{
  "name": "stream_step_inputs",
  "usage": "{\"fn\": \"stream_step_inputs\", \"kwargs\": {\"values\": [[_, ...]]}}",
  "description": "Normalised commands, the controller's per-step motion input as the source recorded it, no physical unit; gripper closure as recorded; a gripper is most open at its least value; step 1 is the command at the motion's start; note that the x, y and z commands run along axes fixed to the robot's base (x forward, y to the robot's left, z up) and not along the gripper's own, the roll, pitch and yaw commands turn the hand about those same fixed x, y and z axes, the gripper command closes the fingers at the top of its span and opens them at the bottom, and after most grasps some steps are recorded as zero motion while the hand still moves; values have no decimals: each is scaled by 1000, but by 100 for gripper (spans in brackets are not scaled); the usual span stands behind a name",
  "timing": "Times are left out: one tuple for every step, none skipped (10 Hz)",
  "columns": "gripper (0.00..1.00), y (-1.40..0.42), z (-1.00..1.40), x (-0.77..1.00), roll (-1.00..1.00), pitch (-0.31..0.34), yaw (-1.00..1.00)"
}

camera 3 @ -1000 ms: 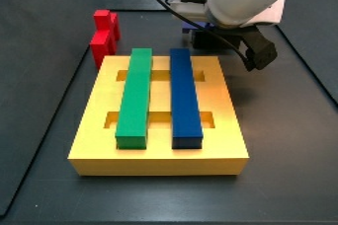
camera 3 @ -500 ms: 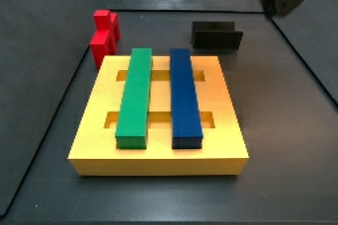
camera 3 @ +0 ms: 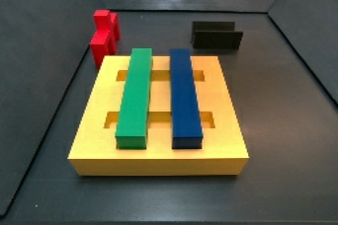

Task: Pick up the purple object. Move up. Place the purple object on the fixture. Regrasp the purple object. Move to above the board. Insert the purple object.
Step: Move to above the board.

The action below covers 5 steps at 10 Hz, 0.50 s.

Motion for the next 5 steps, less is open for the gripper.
{"fn": "stream_step_inputs", "kwargs": {"values": [[100, -1400, 290, -853, -1000, 148, 38], [100, -1400, 273, -869, -1000, 139, 41], [100, -1400, 284, -927, -1000, 122, 57], [100, -1400, 261, -925, -1000, 121, 65], [100, -1400, 263, -919, -1000, 114, 70]]}}
